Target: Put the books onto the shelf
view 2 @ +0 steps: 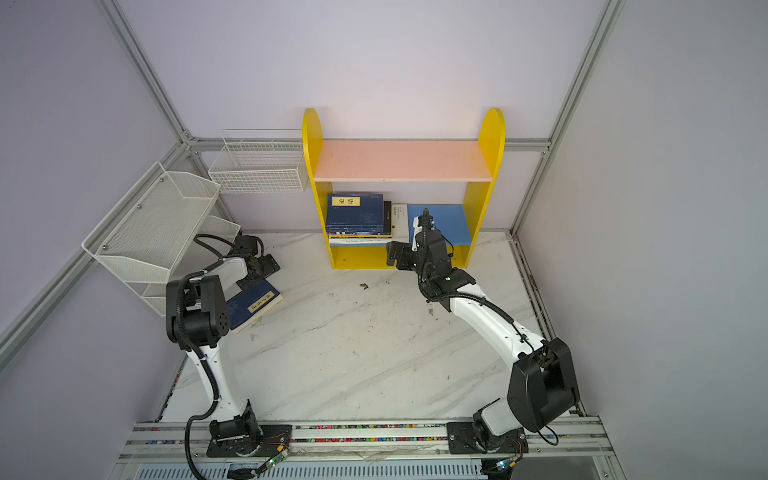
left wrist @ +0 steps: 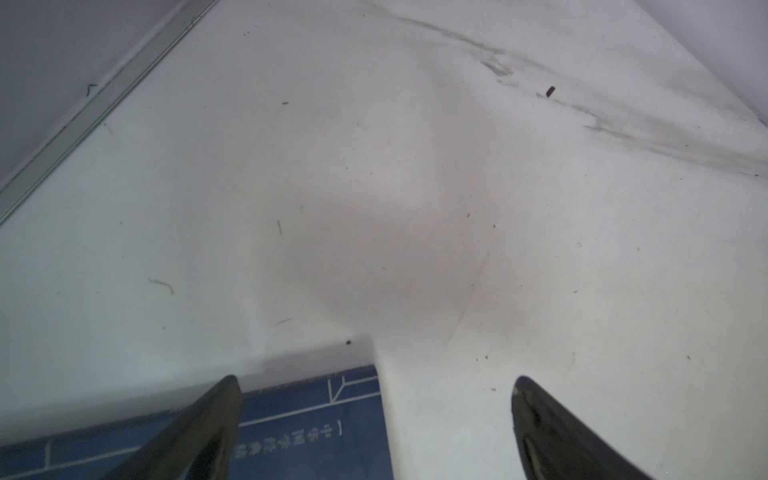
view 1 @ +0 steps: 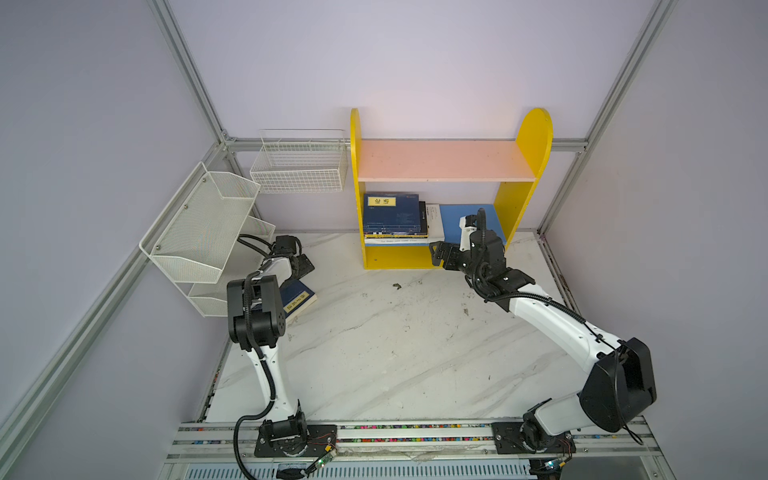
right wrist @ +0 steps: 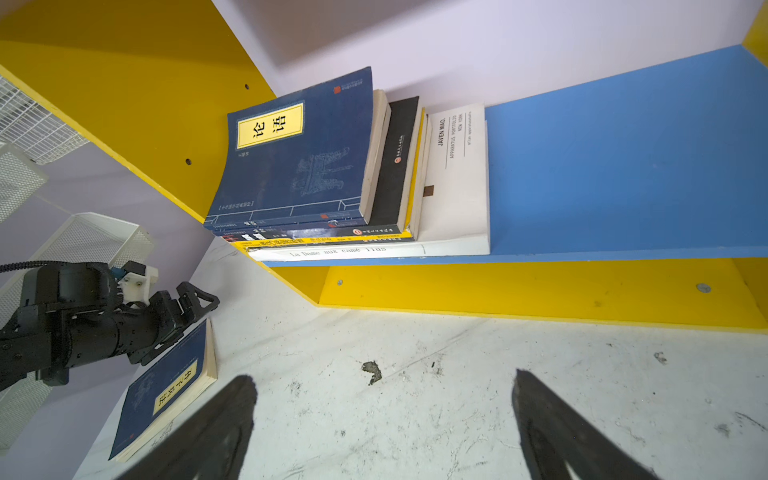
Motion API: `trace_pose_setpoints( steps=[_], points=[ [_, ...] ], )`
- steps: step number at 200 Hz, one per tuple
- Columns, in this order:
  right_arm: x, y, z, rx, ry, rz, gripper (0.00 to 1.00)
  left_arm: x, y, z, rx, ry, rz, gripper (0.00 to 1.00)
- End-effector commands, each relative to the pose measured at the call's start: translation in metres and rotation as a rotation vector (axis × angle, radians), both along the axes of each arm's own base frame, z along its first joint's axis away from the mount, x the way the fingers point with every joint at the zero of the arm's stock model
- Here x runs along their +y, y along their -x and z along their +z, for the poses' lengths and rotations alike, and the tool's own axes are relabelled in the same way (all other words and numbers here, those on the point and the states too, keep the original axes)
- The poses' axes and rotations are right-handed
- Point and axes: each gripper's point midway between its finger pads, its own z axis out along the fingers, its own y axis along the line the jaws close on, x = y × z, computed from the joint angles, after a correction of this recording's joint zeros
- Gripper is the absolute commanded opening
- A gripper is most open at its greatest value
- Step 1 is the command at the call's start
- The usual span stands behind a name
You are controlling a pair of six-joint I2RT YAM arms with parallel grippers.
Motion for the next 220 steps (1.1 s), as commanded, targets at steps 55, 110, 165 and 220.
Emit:
trace_pose_setpoints(
  steps=[55, 110, 165, 220],
  points=[
    [-0.002, -0.001, 0.003, 0.000, -0.015, -0.037, 0.97, 0.052, 0.022, -0.020, 0.056, 0.091, 0.164, 1.00],
    [-0.001, -0.001, -0.001, -0.004, -0.014, -0.027, 0.97, 0.019, 0.058, -0.053, 0.167, 0.242, 0.135, 1.00],
    [-0.006, 0.006, -0.007, -0.007, 0.006, -0.022, 0.97, -0.045, 0.089, -0.061, 0.177, 0.463, 0.047, 1.00],
    [0.004, 0.011, -0.023, 0.011, -0.034, 0.026, 0.97, -0.157, 0.103, -0.033, 0.139, 0.541, -0.207, 1.00]
  ],
)
